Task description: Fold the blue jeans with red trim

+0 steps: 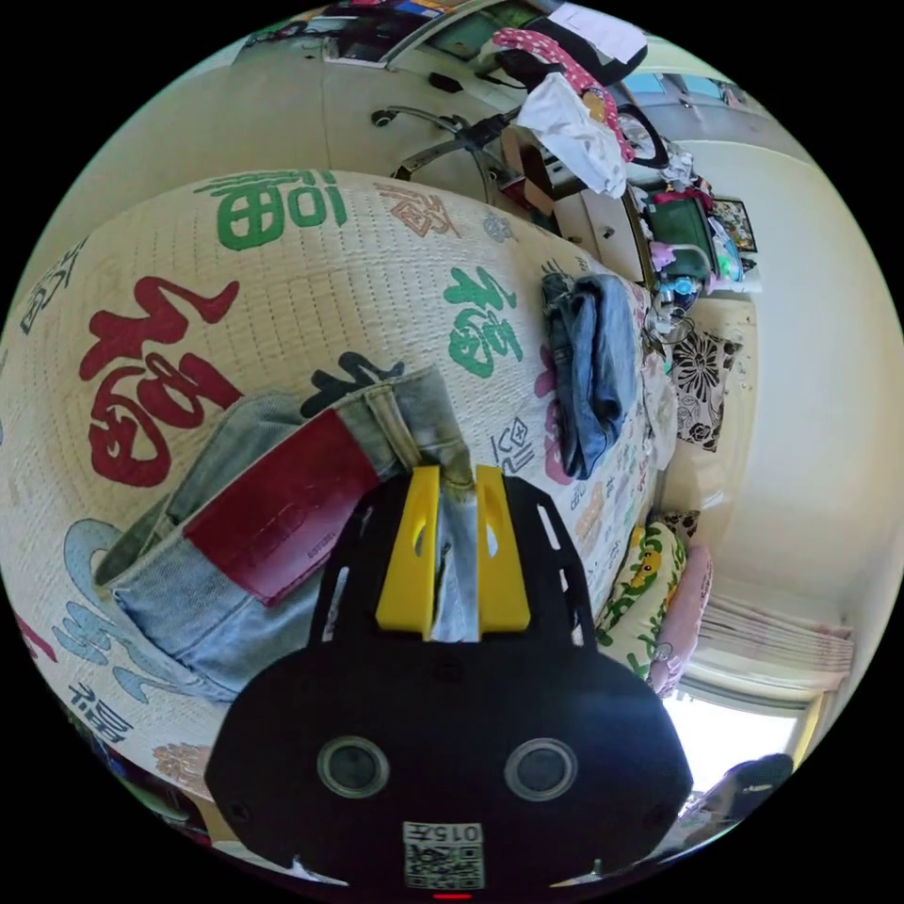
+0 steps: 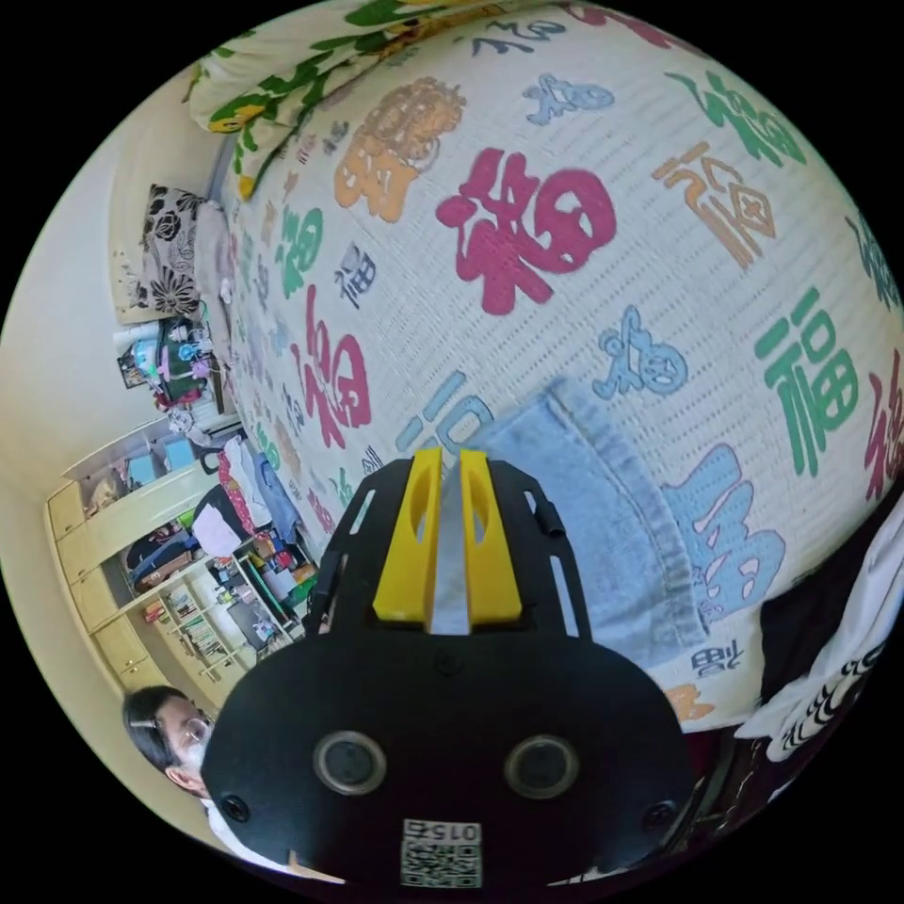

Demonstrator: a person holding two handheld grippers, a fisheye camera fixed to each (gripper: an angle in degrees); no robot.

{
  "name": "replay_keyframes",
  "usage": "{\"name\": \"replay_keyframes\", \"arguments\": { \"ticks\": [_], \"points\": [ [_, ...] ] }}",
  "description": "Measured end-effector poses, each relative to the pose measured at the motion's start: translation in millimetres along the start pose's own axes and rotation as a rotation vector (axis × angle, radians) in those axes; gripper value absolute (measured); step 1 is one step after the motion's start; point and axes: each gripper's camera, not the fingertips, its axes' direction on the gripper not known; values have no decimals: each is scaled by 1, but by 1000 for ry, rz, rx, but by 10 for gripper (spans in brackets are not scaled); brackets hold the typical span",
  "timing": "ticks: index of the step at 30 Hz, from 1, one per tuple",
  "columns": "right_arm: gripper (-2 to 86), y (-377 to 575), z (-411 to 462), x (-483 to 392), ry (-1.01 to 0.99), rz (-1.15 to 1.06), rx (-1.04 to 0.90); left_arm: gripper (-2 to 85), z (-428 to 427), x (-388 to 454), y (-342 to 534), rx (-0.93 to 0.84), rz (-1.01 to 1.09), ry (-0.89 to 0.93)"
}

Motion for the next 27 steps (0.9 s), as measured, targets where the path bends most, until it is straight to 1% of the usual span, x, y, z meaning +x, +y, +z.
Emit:
{"name": "replay_keyframes", "arguments": {
  "ticks": [2,4,6,8,9,11,13,14,15,18,20,22,27],
  "points": [
    [65,1,-12,-12,-35,-84,62,61,-5,8,1,4,53,49],
    [74,11,-17,-23,-23,-205,73,64,-16,19,7,-10,155,162],
    [82,31,-19,-26,40,-289,67,71,-24,23,16,-63,228,183],
    [90,70,-22,-7,111,-318,113,84,-32,17,29,-103,269,138],
    [93,79,-22,2,112,-301,127,91,-38,7,39,-98,269,101],
    [103,117,-21,50,57,-163,184,101,-51,-15,55,-36,216,89],
    [105,145,-23,87,-6,-40,265,111,-69,-45,76,94,128,90],
    [108,161,-23,107,-45,19,311,113,-72,-51,81,121,110,72],
    [110,167,-22,117,-59,50,325,117,-78,-61,89,160,74,24],
    [116,182,-10,145,-119,111,346,134,-80,-73,103,244,52,-45],
    [116,177,2,152,-234,99,353,141,-71,-76,102,186,35,-73],
    [116,168,11,149,-282,74,350,150,-58,-72,99,149,65,-8],
    [113,147,31,142,-265,72,281,174,-30,-60,91,123,68,13]
  ]
}}
